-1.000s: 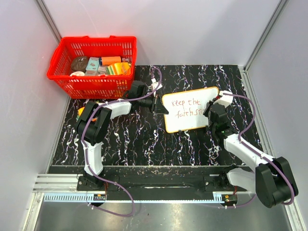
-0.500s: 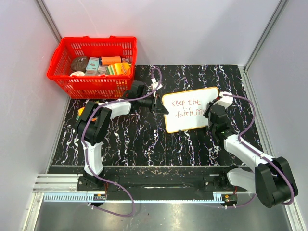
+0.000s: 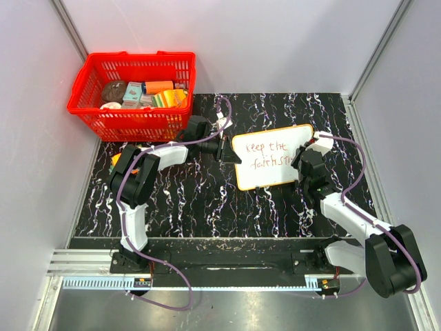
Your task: Write a sentence on the whiteboard
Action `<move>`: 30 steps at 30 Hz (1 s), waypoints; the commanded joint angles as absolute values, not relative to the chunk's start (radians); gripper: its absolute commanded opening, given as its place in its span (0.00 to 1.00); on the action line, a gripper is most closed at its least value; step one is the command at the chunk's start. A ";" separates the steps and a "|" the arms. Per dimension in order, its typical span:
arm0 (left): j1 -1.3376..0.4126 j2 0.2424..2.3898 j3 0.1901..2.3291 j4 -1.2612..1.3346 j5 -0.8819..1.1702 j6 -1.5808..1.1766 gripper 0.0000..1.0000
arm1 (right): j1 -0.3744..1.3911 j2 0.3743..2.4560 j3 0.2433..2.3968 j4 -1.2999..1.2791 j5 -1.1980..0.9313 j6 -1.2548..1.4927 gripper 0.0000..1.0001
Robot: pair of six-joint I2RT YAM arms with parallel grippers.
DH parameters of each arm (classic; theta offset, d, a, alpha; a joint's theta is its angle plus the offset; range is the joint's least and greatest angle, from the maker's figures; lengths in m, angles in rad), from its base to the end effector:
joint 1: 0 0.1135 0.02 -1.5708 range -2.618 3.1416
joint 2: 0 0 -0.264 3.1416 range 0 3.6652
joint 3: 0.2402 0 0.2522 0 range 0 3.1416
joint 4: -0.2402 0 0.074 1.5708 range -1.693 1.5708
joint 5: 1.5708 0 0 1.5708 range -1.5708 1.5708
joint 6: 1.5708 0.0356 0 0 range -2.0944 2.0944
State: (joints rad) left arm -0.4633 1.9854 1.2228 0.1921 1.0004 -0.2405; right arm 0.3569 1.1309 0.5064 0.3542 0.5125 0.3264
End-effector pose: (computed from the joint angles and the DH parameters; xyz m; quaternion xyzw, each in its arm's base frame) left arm 0.3653 -0.2160 0.1789 0.3142 0.7397 -0.5401 0.2500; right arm 0.2334 0.0684 0.2298 0.1417 0.7722 0.0061 0.6194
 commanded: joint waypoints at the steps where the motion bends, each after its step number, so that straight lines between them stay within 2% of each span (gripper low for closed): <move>1: -0.492 2.039 1.181 0.084 0.913 -0.087 0.00 | 0.348 1.132 0.548 0.403 0.506 0.324 0.00; 30: -0.491 2.039 1.183 0.084 0.913 -0.086 0.00 | 0.348 1.063 0.549 0.371 0.474 0.328 0.00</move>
State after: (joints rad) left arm -0.4633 1.9854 1.2228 0.1928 1.0012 -0.2401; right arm 0.3557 1.1038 0.5076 0.3531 0.4835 0.3267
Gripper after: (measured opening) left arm 0.079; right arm 0.066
